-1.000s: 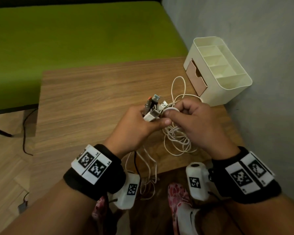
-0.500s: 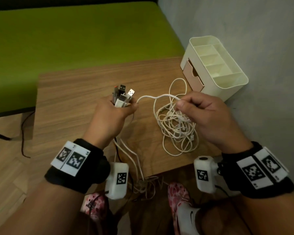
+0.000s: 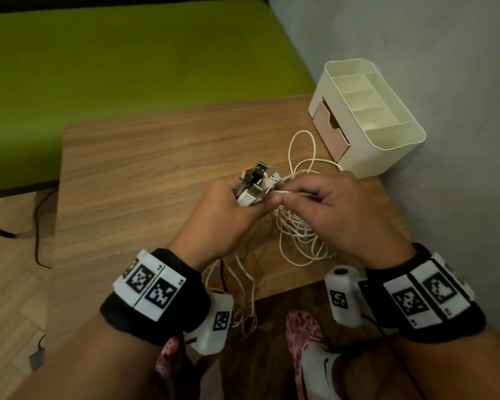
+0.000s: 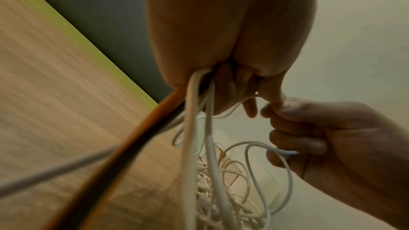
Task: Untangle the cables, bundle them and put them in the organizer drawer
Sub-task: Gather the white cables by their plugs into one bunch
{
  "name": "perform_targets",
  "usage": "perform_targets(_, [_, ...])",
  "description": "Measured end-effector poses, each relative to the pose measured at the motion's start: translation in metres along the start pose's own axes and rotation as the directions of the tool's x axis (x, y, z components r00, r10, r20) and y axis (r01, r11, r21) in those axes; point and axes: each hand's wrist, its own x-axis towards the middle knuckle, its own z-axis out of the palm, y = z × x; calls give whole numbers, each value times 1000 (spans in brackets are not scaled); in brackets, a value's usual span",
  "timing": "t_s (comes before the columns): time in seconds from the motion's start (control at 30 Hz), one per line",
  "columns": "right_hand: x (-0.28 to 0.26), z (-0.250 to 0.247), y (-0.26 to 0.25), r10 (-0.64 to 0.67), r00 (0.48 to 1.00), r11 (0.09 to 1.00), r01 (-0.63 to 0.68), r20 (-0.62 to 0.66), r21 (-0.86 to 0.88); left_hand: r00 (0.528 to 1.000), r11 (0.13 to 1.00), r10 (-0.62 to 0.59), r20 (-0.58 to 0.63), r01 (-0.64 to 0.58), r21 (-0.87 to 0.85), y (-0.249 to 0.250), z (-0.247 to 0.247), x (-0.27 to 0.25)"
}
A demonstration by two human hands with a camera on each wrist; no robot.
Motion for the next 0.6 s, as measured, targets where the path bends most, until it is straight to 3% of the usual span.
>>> perform_targets(0.17, [-4,-1,-4,12,996,959,14,-88,284,998,986,64,17,-61,-153,-4,-5,1])
perform_targets(0.23, [-6,2,-5,45,999,937,-41,-5,346,999,934,45,5,-40,-355,-4,-10,3])
perform_targets(0.33, [-3,16,5,115,971,991,-126,209,44,995,671,-67,-68,-5,-741,2,-29,10])
perform_targets(0.4, [-2,22,9,137,965,988,-117,222,-99,976,603,-153,-156,-33,-797,2,-46,11])
perform_targets(0.43, [-1,22,9,136,973,990,-125,187,-69,962,634,-190,-195,-31,-772,-2,-53,11])
perform_targets(0.5, [0,17,5,154,985,984,-160,75,80,934,790,-254,-251,51,-612,-12,-58,10])
perform_targets(0.57, [1,9,-1,156,987,974,-146,-47,175,918,933,-294,-267,214,-290,-17,-52,9])
perform_targets(0.6, [3,6,-2,141,986,977,-125,-85,174,920,959,-281,-274,256,-123,-17,-46,9])
